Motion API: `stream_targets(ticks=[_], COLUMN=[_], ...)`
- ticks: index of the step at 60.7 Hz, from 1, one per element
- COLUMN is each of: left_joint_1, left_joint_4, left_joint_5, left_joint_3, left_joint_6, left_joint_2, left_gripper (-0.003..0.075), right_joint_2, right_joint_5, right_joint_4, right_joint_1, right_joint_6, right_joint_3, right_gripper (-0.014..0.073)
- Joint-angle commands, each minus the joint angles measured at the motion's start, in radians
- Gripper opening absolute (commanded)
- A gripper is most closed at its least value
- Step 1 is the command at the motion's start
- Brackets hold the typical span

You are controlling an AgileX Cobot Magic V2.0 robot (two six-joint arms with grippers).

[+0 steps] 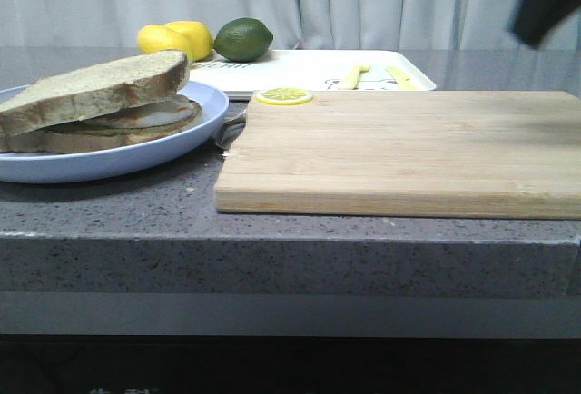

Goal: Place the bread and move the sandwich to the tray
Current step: 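Open the right gripper and withdraw it away from the plate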

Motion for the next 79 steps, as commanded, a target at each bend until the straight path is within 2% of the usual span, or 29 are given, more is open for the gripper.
stream_targets(ticks=[1, 15, 28, 40, 51, 58, 70, 79], left_joint_1=[0.001, 0.001, 0.001, 0.001, 0.001, 0.001, -0.008, -0.043], left_joint_4=[-0.006, -0.006, -0.006, -0.006, -0.041, -0.043, -0.043, -0.043], left_joint_5=[-0.089, -0.089, -0.089, -0.089, -0.052, 0.078, 0.351, 0.450], left_joint_3=[-0.039, -0.039, -0.039, -0.039, -0.043, -0.124, -0.376, -0.512], left_joint_6=[-0.008, -0.008, -0.008, -0.008, -0.008, -0.008, -0.008, -0.008], left_joint_2=[0.014, 0.014, 0.014, 0.014, 0.021, 0.093, 0.400, 0.625], left_gripper=[0.0439, 0.0439, 0.0439, 0.0439, 0.0439, 0.0439, 0.0439, 0.0439], right_joint_2=[-0.095, -0.298, -0.593, -0.886, -1.062, -1.096, -1.095, -1.095], right_joint_5=[-0.038, -0.192, -0.474, -0.583, -0.716, -0.766, -0.797, -0.797], right_joint_4=[-0.099, -0.065, -0.029, -0.033, -0.047, -0.047, -0.046, -0.046], right_joint_1=[-0.006, -0.006, -0.006, -0.006, -0.006, -0.006, -0.006, -0.006], right_joint_6=[0.070, 0.070, 0.069, 0.069, 0.068, 0.068, 0.068, 0.068], right_joint_3=[0.019, 0.263, 0.539, 0.742, 0.861, 0.898, 0.905, 0.905], right_gripper=[-0.0060, -0.0060, -0.0060, -0.0060, -0.0060, -0.0060, -0.0060, -0.0060])
